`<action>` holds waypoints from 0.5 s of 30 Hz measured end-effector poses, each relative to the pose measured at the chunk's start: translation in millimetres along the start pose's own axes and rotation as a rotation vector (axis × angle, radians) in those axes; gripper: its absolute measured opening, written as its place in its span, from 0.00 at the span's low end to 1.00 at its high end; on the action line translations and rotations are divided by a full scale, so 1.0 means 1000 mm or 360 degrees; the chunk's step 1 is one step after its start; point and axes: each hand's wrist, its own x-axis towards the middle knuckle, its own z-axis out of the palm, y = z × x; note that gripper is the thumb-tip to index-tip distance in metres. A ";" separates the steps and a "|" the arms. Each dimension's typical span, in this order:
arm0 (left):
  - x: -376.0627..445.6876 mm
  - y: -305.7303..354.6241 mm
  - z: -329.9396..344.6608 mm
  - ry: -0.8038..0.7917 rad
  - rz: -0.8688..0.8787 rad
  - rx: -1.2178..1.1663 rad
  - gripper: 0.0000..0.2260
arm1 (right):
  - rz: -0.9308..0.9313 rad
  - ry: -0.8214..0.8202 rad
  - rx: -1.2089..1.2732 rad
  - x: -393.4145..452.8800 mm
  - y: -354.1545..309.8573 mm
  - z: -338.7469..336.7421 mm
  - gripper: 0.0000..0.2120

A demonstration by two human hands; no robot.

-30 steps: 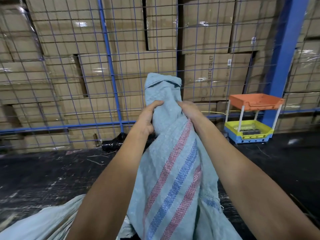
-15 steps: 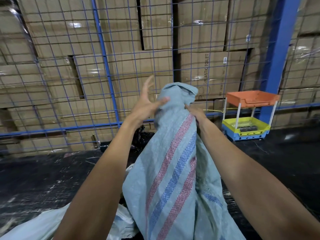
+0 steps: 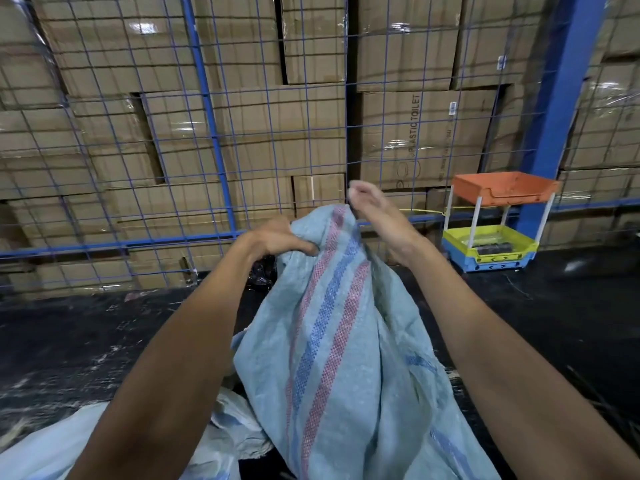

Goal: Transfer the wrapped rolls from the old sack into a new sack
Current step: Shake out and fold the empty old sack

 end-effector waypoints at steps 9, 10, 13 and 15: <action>-0.023 -0.025 -0.004 -0.0580 -0.0155 -0.1746 0.27 | 0.0229 -0.0537 0.0406 -0.008 0.012 0.012 0.20; -0.024 -0.022 -0.003 -0.0618 -0.0159 -0.1757 0.28 | 0.0231 -0.0520 0.0430 -0.009 0.014 0.013 0.15; -0.018 -0.001 -0.005 -0.0096 -0.0207 -0.1217 0.20 | 0.0269 -0.0240 0.0493 -0.008 0.022 0.015 0.12; -0.004 0.002 -0.004 0.0760 -0.0097 -0.0919 0.14 | 0.0266 0.0102 0.0414 0.001 0.033 0.015 0.19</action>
